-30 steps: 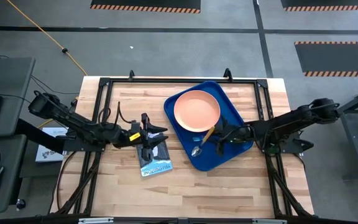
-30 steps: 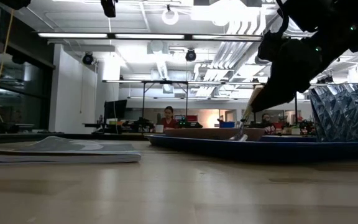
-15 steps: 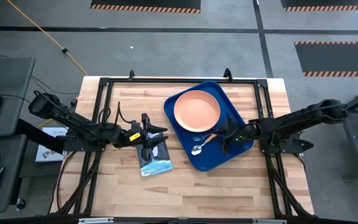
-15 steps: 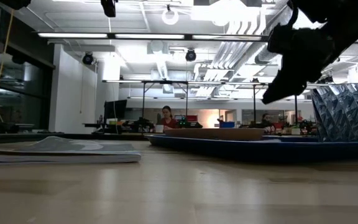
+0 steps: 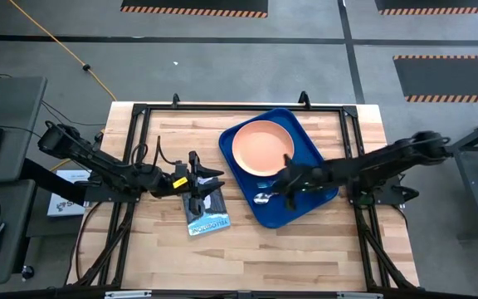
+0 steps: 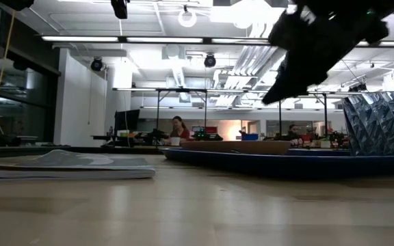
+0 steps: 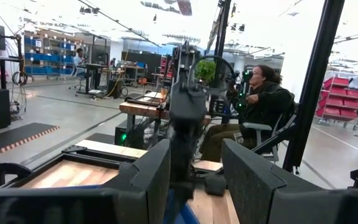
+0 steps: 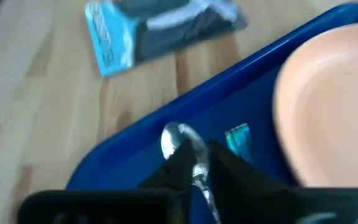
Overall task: Pick and place plate/cup/fork/spoon on tray
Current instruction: Put the yellow spoon on the right side of the iridescent fork on the blue tray, then return to Home Position
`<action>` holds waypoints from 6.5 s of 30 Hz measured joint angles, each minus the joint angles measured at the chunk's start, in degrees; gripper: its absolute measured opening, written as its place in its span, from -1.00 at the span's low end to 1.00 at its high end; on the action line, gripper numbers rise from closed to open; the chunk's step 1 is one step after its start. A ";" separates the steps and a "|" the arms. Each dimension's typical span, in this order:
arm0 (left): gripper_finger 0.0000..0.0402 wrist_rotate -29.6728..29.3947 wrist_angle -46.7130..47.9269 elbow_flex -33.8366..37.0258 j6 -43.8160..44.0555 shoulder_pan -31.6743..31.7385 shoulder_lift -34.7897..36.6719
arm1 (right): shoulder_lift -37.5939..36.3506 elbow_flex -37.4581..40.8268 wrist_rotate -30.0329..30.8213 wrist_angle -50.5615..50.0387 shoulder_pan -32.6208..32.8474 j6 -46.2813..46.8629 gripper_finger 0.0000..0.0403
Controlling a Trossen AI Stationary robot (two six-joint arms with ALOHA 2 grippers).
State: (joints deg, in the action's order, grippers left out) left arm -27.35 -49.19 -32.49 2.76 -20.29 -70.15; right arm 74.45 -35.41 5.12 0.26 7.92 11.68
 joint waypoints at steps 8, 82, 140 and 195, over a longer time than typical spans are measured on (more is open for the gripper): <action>-0.34 0.00 0.07 0.00 0.00 0.00 0.00 | 16.79 -5.81 -7.32 9.16 -0.02 -4.29 -0.95; -0.34 0.20 -0.02 0.00 1.01 -0.46 -0.02 | 24.15 -12.51 -5.37 0.05 -0.81 -8.09 -1.00; -1.00 22.96 25.33 31.50 4.88 26.32 56.05 | -35.07 -11.54 14.02 -25.99 -1.16 -8.36 -1.00; -1.00 20.59 34.76 31.76 1.57 17.22 62.86 | -70.79 34.85 6.43 2.35 -1.16 -5.64 -1.00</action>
State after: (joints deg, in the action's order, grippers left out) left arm -6.76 -14.42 -0.73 4.34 -3.07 -7.29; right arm 3.66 -0.56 11.55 2.61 6.76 6.04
